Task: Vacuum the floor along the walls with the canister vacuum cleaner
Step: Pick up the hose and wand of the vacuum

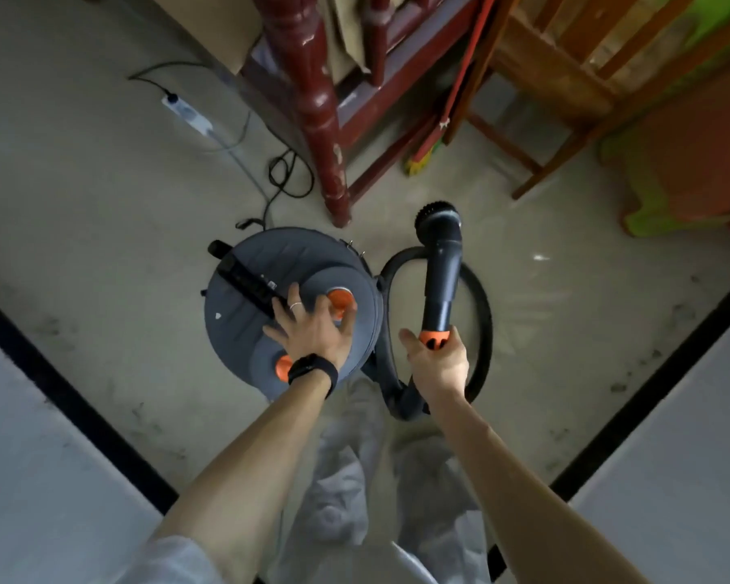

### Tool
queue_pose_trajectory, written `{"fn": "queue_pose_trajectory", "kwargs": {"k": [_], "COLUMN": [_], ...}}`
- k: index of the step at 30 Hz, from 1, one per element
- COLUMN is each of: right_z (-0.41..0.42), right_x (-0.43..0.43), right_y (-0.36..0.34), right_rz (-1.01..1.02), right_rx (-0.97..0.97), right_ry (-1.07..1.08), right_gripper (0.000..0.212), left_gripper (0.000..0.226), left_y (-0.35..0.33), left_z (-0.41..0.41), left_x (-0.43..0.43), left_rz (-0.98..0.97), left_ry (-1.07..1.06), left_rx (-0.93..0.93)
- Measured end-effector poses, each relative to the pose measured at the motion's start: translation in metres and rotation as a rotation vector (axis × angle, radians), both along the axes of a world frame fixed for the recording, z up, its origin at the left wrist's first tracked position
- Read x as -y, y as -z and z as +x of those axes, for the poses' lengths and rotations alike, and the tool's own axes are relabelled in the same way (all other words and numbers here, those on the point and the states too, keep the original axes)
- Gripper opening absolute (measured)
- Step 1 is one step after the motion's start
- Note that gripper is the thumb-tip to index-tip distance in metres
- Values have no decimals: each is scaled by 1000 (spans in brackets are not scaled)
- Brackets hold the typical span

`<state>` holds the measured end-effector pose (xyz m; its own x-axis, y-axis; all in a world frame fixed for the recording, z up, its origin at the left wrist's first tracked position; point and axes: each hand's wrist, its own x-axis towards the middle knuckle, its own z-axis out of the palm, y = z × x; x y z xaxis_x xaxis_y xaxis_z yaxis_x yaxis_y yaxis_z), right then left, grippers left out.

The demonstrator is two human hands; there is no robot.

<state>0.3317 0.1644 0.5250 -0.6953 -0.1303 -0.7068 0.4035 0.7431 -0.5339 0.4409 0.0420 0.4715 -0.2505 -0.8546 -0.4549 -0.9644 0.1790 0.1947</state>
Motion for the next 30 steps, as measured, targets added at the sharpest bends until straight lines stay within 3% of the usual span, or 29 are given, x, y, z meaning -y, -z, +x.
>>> {"fn": "queue_pose_trajectory", "kwargs": {"k": [5,14,19,24,27,30], "right_z": [1,13,14,11,21,35], "right_x": [29,46,40,42,47,55], "right_y": [37,85,92,89,83,84], "right_rz": [6,68,76,73,35,36], "right_rx": [9,73,76,44,7,-3], "right_ry": [-151,-271,-277,-312,-319,-340], "right_gripper": [26,44,46,43,41,38], "left_gripper": [46,31,33,32,43,41], "left_y": [24,53,49,28,17,18], "left_z": [-10,-3,-3,44,84,112], "left_x": [-8,-9,-12,-15,-27,-39], "left_rz": [-176,-444,-380,-360,-408,-302], "left_ry": [-101,-57,-107,-22,-151,-198], "left_rx": [-30,-114,-159,-360,-290,-248]}}
